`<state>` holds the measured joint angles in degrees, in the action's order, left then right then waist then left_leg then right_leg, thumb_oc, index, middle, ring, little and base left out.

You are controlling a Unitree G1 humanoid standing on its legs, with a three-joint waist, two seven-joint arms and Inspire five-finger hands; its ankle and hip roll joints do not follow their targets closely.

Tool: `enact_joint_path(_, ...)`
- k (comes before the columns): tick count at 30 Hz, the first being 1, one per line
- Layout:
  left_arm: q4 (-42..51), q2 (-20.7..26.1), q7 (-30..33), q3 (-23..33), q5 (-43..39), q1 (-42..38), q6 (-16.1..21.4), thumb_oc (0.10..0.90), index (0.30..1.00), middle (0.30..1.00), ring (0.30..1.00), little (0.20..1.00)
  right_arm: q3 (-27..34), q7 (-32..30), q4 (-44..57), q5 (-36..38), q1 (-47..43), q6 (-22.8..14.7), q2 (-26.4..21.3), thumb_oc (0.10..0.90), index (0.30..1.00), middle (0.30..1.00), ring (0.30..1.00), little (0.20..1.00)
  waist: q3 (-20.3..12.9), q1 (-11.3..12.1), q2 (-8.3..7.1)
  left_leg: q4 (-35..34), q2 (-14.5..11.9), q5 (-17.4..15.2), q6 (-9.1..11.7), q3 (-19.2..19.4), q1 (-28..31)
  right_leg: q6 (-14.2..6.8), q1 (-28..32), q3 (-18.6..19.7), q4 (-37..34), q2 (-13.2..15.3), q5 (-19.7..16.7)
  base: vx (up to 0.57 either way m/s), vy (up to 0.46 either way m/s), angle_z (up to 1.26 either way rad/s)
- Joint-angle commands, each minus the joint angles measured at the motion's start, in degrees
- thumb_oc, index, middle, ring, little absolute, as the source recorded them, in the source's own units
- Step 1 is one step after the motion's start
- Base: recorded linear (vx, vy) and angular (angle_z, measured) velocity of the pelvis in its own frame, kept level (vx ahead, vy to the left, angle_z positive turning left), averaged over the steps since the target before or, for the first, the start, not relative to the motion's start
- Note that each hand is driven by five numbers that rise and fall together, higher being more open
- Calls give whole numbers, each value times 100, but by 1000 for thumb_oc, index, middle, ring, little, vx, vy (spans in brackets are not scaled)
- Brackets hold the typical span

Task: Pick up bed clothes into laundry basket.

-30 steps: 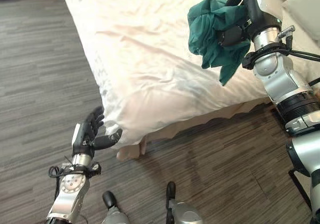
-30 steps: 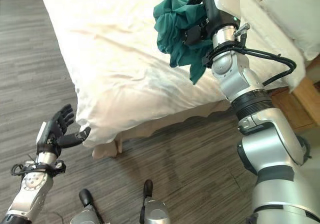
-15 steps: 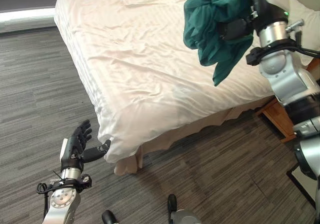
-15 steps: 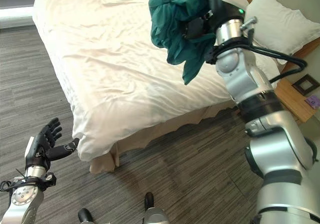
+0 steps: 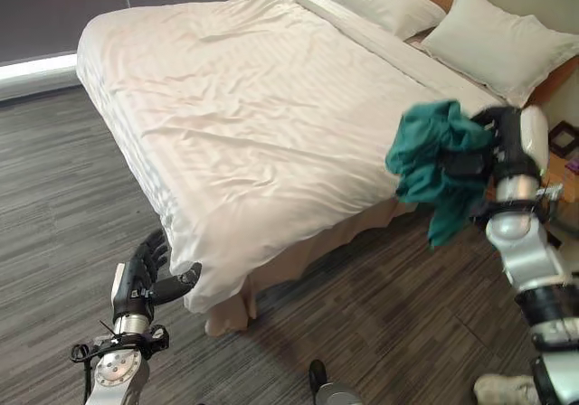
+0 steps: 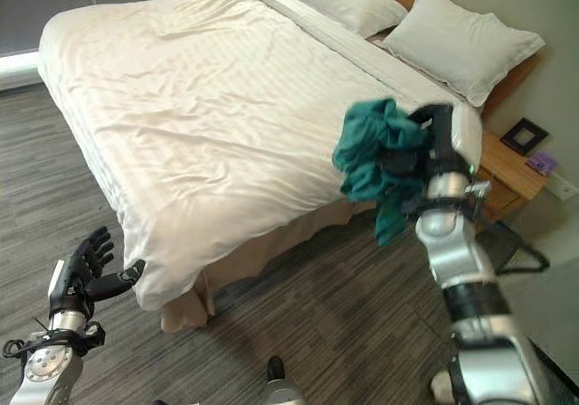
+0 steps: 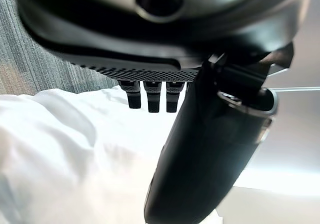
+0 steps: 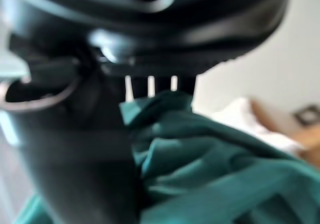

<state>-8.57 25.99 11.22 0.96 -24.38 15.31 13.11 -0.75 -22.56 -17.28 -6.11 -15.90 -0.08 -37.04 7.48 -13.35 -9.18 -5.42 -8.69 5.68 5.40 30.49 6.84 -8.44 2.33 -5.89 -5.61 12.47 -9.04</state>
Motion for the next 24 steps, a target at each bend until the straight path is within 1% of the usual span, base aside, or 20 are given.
enact_joint_path(1,731,387,108,332,321,-332,331,800,900,900,900,900,353,-406,395,-124,-797,-342,-170,400,300,300,300,300,-247,91,-262,42,43,-963,-66,-214,651,-656,-440,-203,172,544,-442,-58,58,-3)
enact_joint_path(2,741,331,123,347,389,-364,295,800,900,900,900,900,472,-426,505,-146,-419,-394,72,400,300,300,300,300,-163,-5,-254,42,32,-1011,-70,-181,695,-656,-482,-202,247,530,-591,-87,36,-4)
enact_joint_path(3,755,320,139,320,447,-365,256,800,900,900,900,900,580,-400,650,-159,-134,-397,241,400,300,300,300,300,-133,-35,-287,42,29,-959,-78,-132,694,-656,-553,-179,331,541,-679,-130,38,-2)
enact_joint_path(4,783,314,138,292,458,-391,226,800,900,900,900,900,617,-381,719,-178,37,-408,344,400,300,300,300,300,-76,-60,-255,45,-4,-996,-99,-68,728,-656,-625,-241,518,544,-682,-176,52,-20)
enact_joint_path(5,740,280,140,209,496,-456,194,800,900,900,900,900,602,-371,748,-143,125,-440,435,400,300,300,300,300,-20,-102,-216,44,-31,-980,-126,42,735,-656,-705,-403,795,602,-553,-209,148,-36)
enact_joint_path(6,728,267,166,138,543,-547,156,800,900,900,900,900,624,-343,816,-132,282,-479,499,400,300,300,300,300,15,-158,-159,52,-37,-948,-179,186,716,-634,-679,-659,1097,701,-327,-246,220,-55)
enact_joint_path(8,725,265,151,69,547,-637,143,800,900,900,900,900,629,-295,913,-110,477,-516,549,400,300,300,300,300,40,-224,-81,78,-66,-856,-303,441,656,-448,-562,-1058,1807,768,33,-257,244,-87)
enact_joint_path(9,763,274,157,86,540,-627,140,800,900,900,900,900,642,-253,969,-76,603,-559,614,400,300,300,300,300,31,-263,2,85,-89,-951,-383,445,668,-456,-532,-1049,2417,734,283,-329,381,-127)
enact_joint_path(10,845,244,196,150,566,-611,108,800,900,900,900,900,593,-135,1132,-9,820,-663,829,400,300,300,300,300,14,-264,110,97,-92,-889,-547,714,584,-353,-474,-1275,3336,679,571,-215,307,-84)
enact_joint_path(12,850,243,199,155,568,-598,105,800,900,900,900,900,589,-130,1145,-10,835,-664,833,400,300,300,300,300,1,-252,92,99,-79,-904,-545,733,593,-348,-518,-1241,3420,701,631,-158,140,-48)
enact_joint_path(13,830,180,248,206,573,-631,100,800,900,900,900,900,472,-29,1174,20,909,-722,978,400,300,300,300,300,-88,-179,101,124,-44,-830,-606,1022,489,-311,-222,-1599,3478,666,825,-330,233,-76)
enact_joint_path(14,833,132,317,293,545,-666,100,800,900,900,900,900,323,72,1163,23,866,-747,1039,400,300,300,300,300,-201,-18,151,133,-45,-744,-697,1460,398,-229,134,-2191,3678,649,1033,-327,225,-88)
enact_joint_path(15,833,130,317,300,544,-658,102,800,900,900,900,900,316,76,1160,24,866,-751,1038,400,300,300,300,300,-205,3,151,134,-53,-746,-689,1492,410,-212,125,-2170,3684,639,1063,-263,148,-128)
enact_joint_path(16,847,116,339,348,519,-637,100,800,900,900,900,900,255,119,1138,41,841,-746,1048,400,300,300,300,300,-271,83,136,172,-53,-713,-720,1673,333,-203,290,-2373,3677,618,1068,-163,43,-197)
enact_joint_path(18,921,58,435,512,497,-491,89,800,900,900,900,900,8,226,1109,91,703,-739,1143,400,300,300,300,300,-369,370,133,304,-136,-641,-752,2127,198,-177,631,-2674,3555,589,1030,-266,59,-204)
enact_joint_path(20,930,-18,518,588,506,-393,98,800,900,900,900,900,-210,321,1137,123,583,-733,1210,400,300,300,300,300,-352,591,134,427,-246,-580,-743,2454,96,-219,744,-2669,3316,689,778,-295,-31,-206)
enact_joint_path(21,988,-31,476,600,467,-388,116,800,900,900,900,900,-289,393,1169,149,548,-744,1208,400,300,300,300,300,-346,651,145,510,-336,-468,-697,2523,-42,-94,923,-2619,2868,565,1168,-265,-146,-196)
enact_joint_path(22,1010,-56,464,659,447,-334,131,800,900,900,900,900,-331,435,1216,166,545,-737,1207,400,300,300,300,300,-324,742,178,654,-495,-301,-569,2612,-113,26,1029,-2542,2498,359,1447,-248,-213,-189)
enact_joint_path(23,1041,-96,439,666,447,-323,133,800,900,900,900,900,-371,480,1281,174,561,-755,1207,400,300,300,300,300,-312,817,203,772,-644,-178,-486,2729,-196,114,1123,-2575,2042,177,1737,-203,-398,-235)
enact_joint_path(24,1051,-148,423,623,441,-338,177,800,900,900,900,900,-374,513,1351,258,628,-815,1227,400,300,300,300,300,-268,891,241,1090,-960,-10,-275,2766,-357,344,1257,-2453,1473,-182,2002,-225,-441,-201)
